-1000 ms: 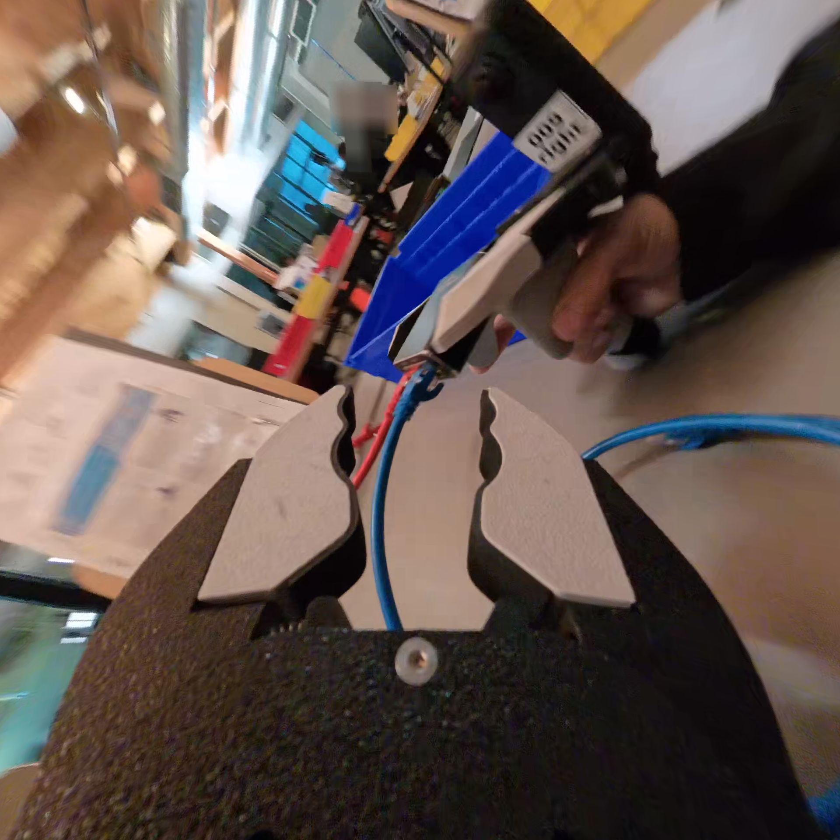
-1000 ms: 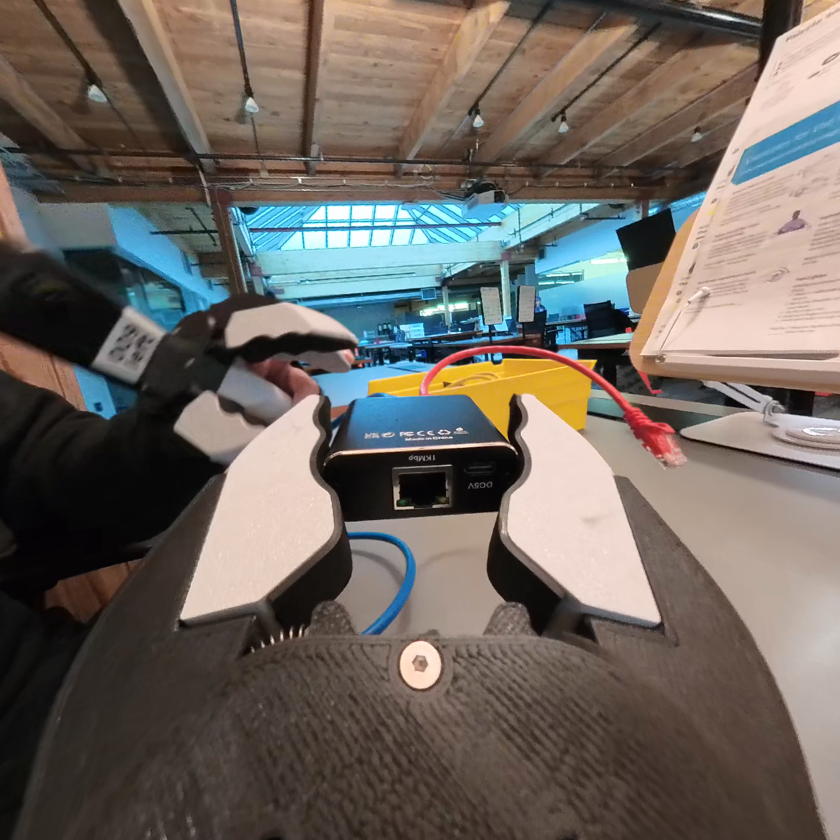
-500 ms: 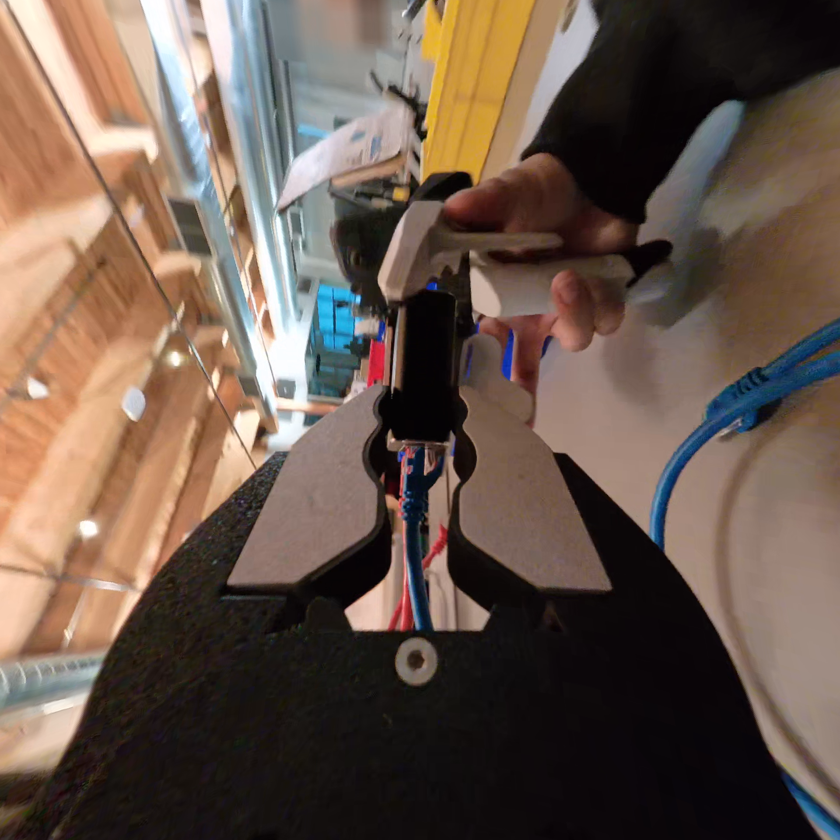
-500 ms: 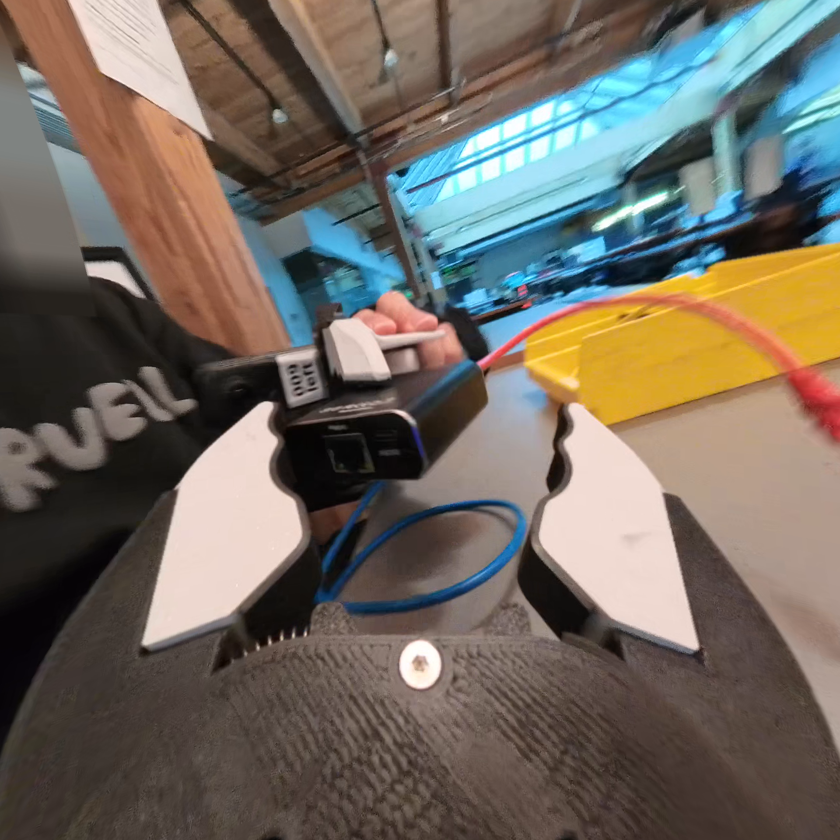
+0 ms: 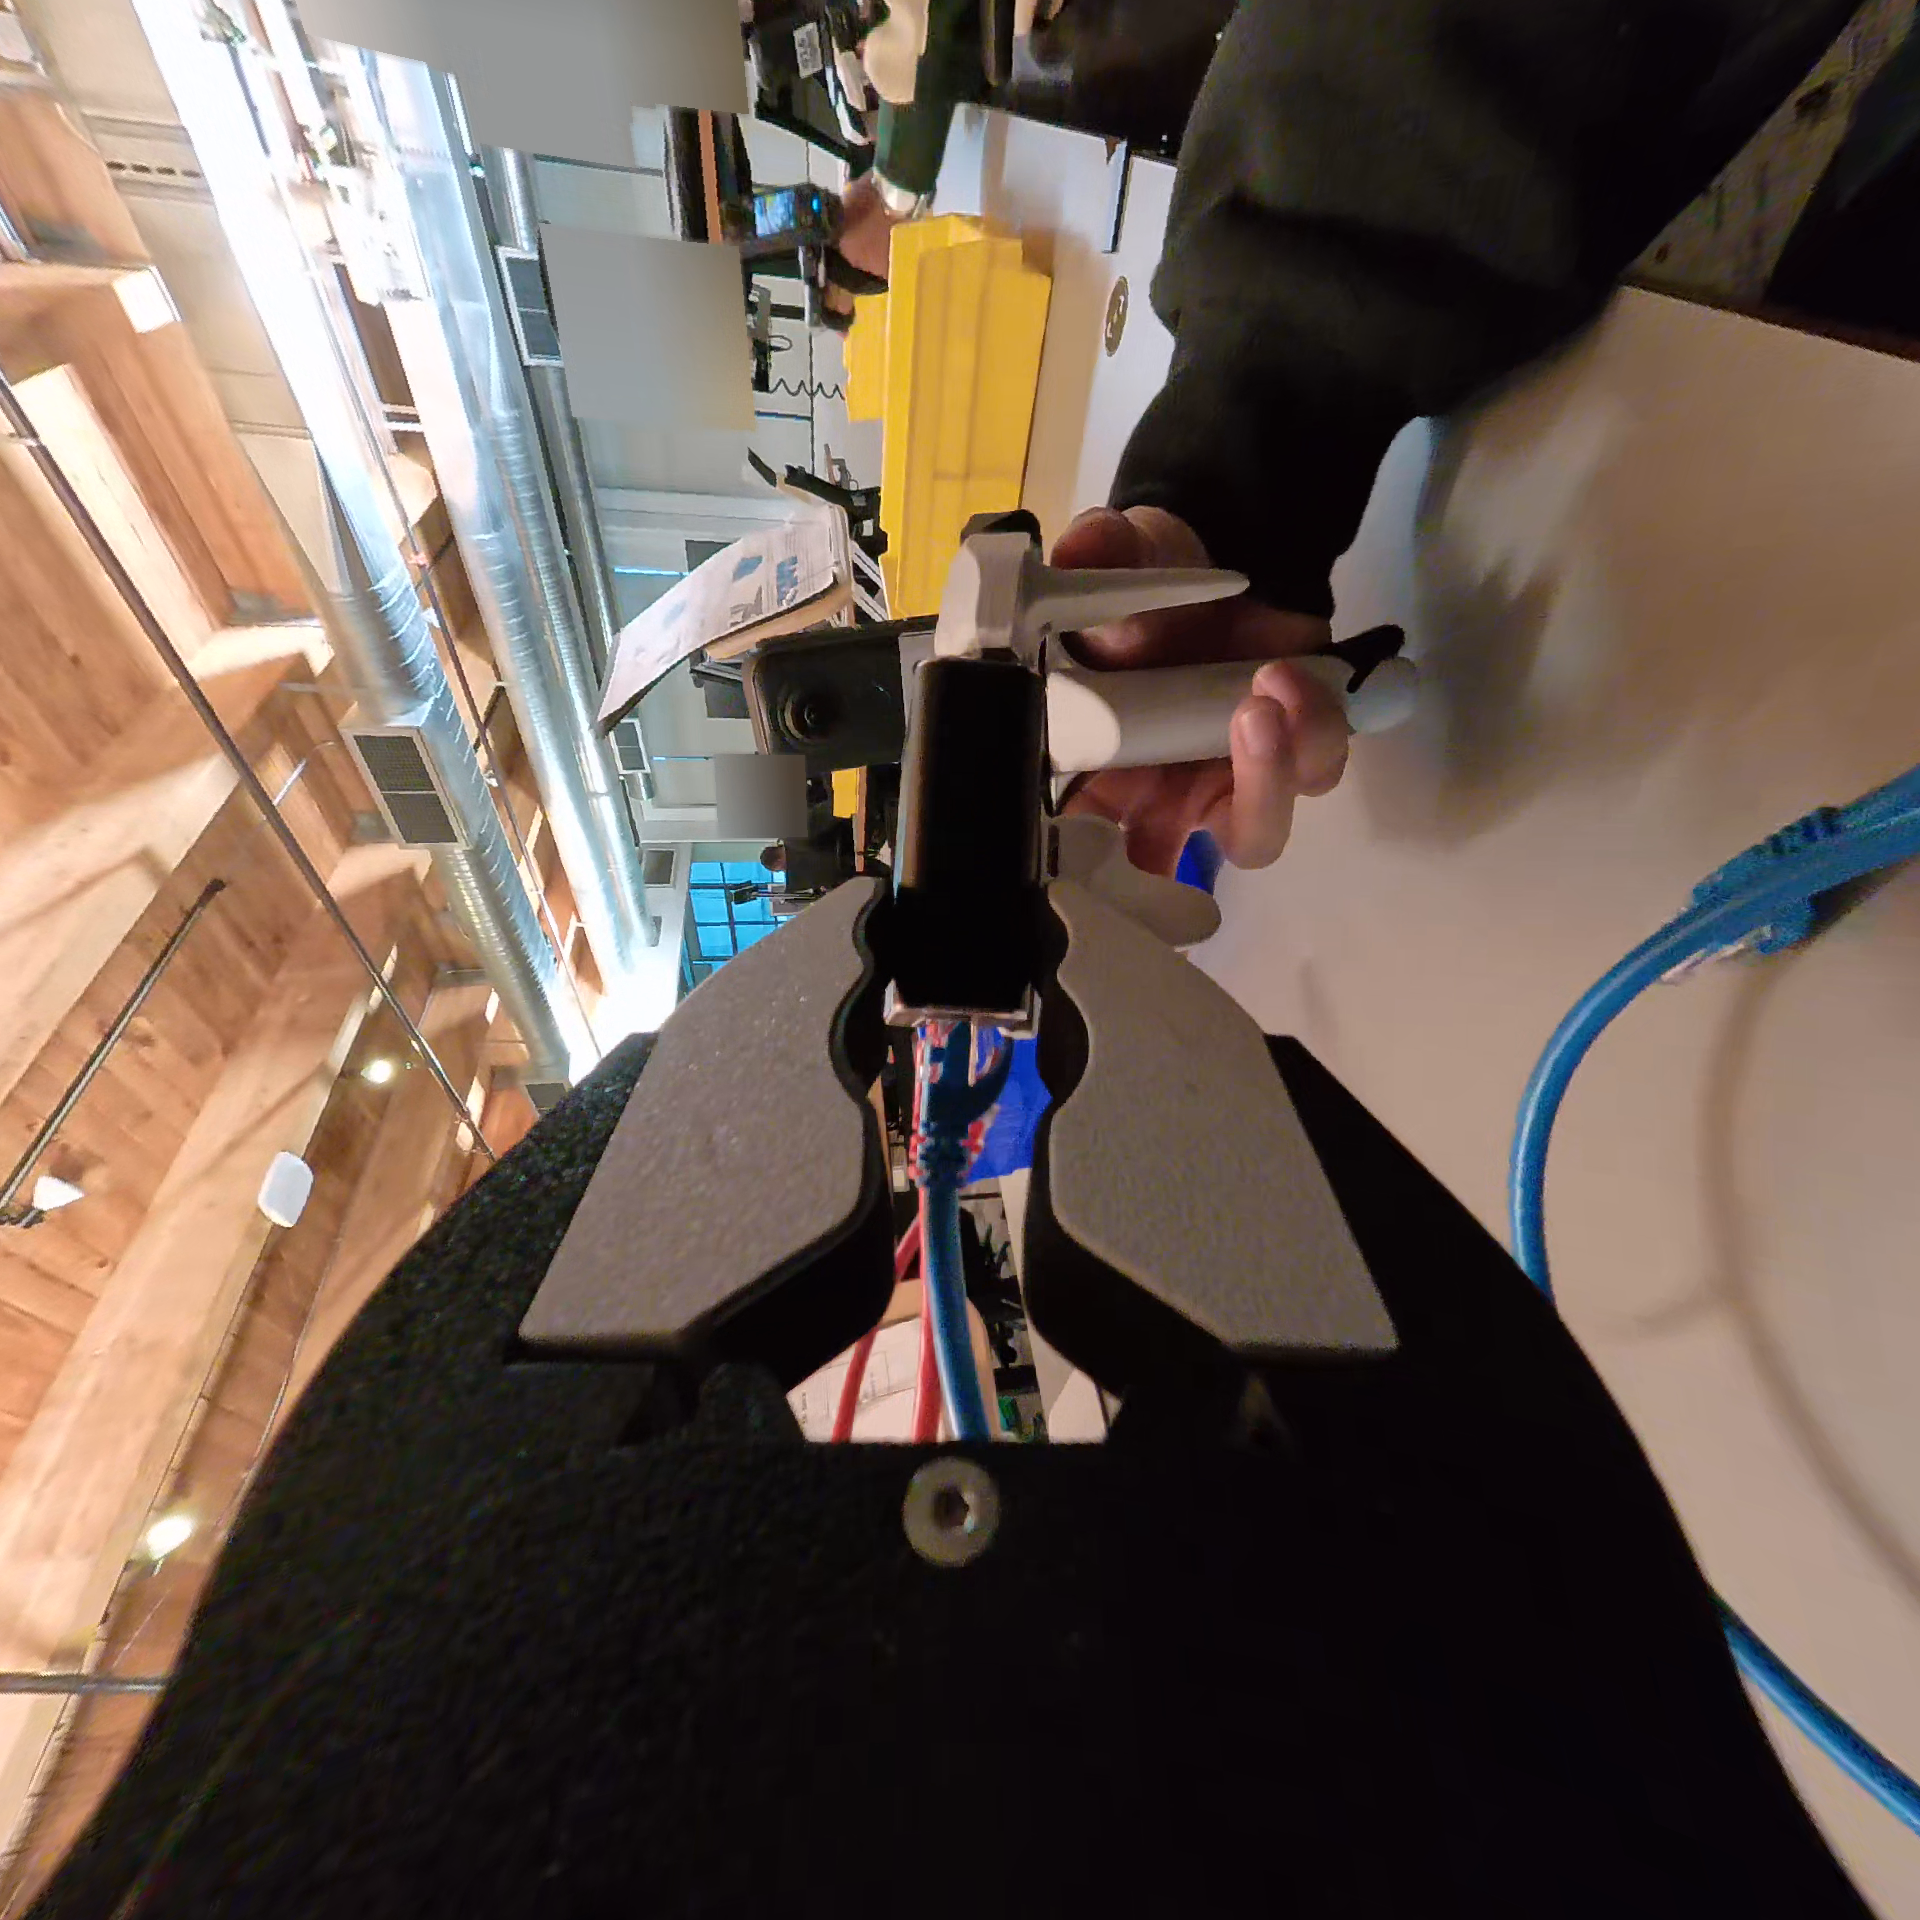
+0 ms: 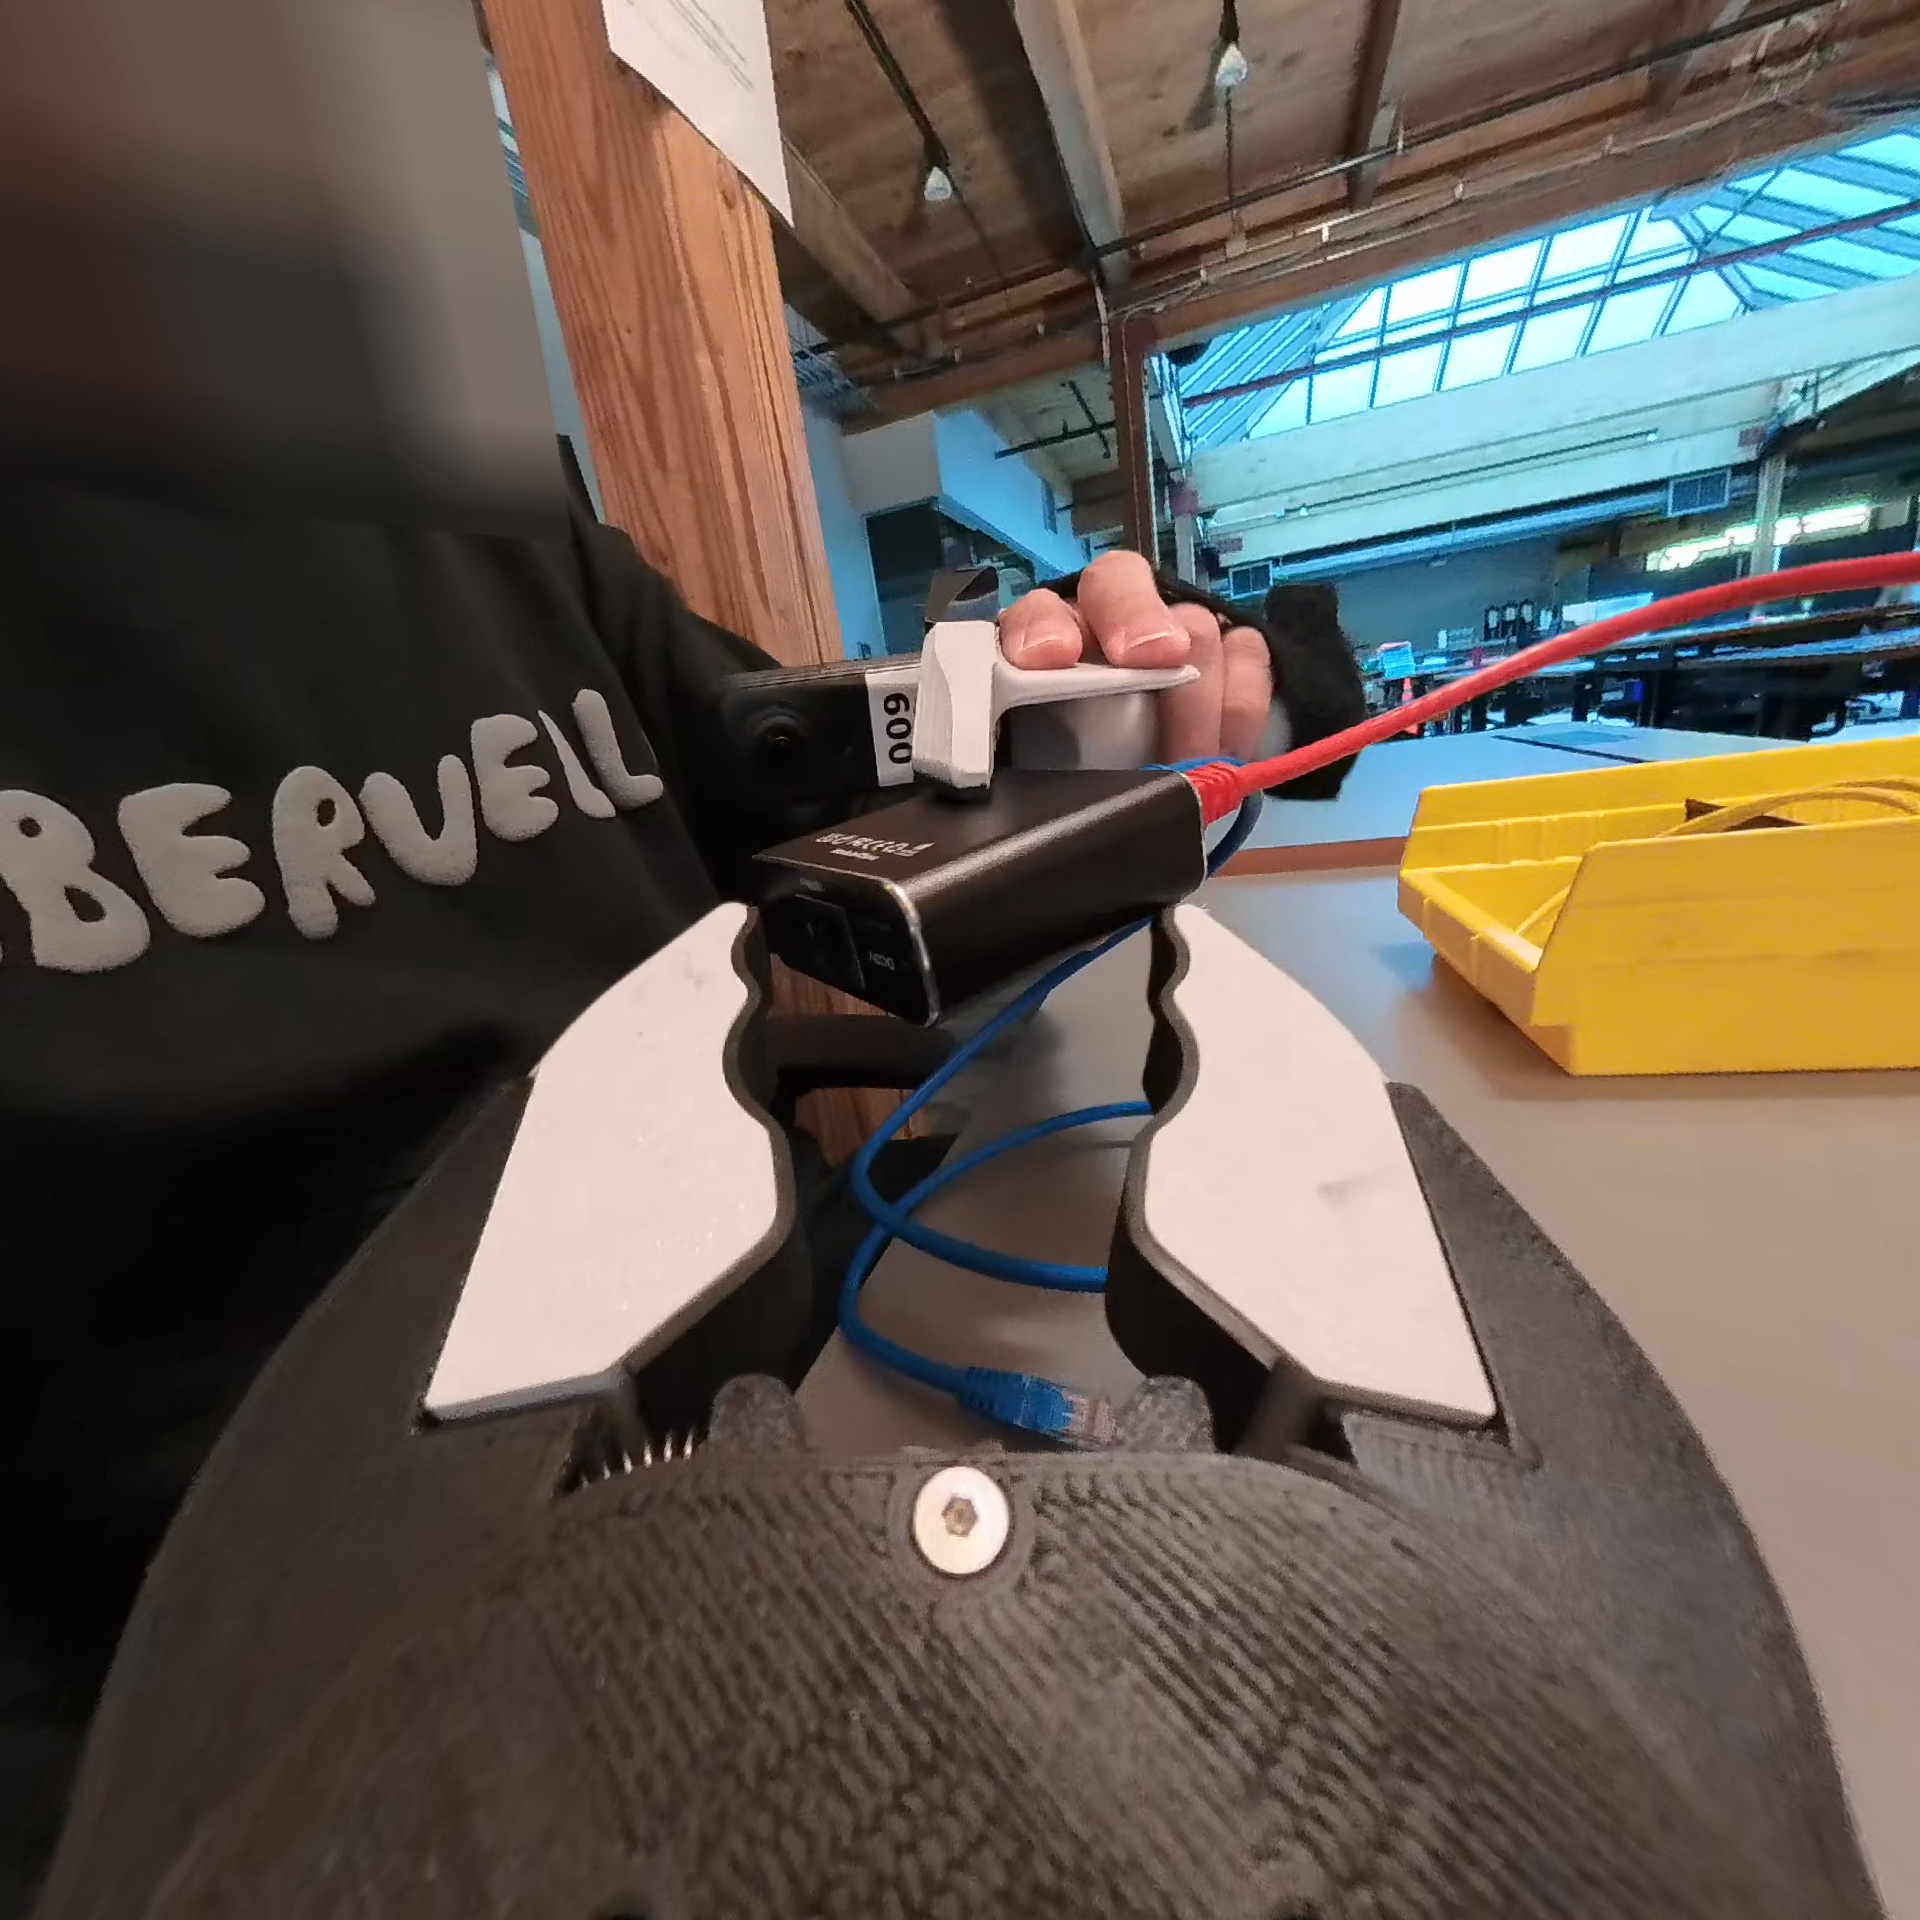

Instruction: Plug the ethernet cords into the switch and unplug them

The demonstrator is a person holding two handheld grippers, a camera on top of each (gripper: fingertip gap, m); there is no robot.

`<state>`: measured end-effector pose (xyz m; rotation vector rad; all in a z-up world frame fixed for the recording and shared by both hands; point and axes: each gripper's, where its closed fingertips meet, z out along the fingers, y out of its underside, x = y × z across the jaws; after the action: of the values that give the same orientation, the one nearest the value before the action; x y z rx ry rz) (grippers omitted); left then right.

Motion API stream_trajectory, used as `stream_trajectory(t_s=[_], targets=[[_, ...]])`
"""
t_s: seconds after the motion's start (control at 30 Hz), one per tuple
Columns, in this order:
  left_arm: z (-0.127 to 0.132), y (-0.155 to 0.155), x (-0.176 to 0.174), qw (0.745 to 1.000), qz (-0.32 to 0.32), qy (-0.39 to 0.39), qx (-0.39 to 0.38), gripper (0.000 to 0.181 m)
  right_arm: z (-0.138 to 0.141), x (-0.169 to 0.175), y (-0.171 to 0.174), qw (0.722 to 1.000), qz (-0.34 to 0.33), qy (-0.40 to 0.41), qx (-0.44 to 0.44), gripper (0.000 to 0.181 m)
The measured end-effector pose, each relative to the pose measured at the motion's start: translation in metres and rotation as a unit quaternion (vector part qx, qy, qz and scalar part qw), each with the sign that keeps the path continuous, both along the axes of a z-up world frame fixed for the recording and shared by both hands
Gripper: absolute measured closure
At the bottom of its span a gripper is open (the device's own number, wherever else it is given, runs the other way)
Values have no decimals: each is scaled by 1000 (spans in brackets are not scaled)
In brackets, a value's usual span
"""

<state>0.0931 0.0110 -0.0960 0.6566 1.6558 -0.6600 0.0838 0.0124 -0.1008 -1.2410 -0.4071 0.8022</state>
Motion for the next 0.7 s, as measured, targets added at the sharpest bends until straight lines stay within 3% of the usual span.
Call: stream_trajectory(t_s=[0.1, 0.17, 0.27, 0.4, 0.7], targets=[[2, -1, -3, 1000, -5, 6, -1, 157, 5, 1, 1, 1000, -3, 13, 17, 108], [0, -2, -5, 1000, -11, 12, 4, 158, 10, 7, 3, 999, -21, 29, 27, 94], [-6, -4, -8, 999, -17, 15, 23, 158, 7, -1, -3, 999, 15, 25, 16, 106], [-7, -3, -10, 999, -25, 28, 20, 157, 7, -4, -1, 1000, 13, 18, 11, 106], [-14, 8, -10, 997, -26, 57, 37, 157, 9, -10, 18, 999, -32, -13, 24, 100]])
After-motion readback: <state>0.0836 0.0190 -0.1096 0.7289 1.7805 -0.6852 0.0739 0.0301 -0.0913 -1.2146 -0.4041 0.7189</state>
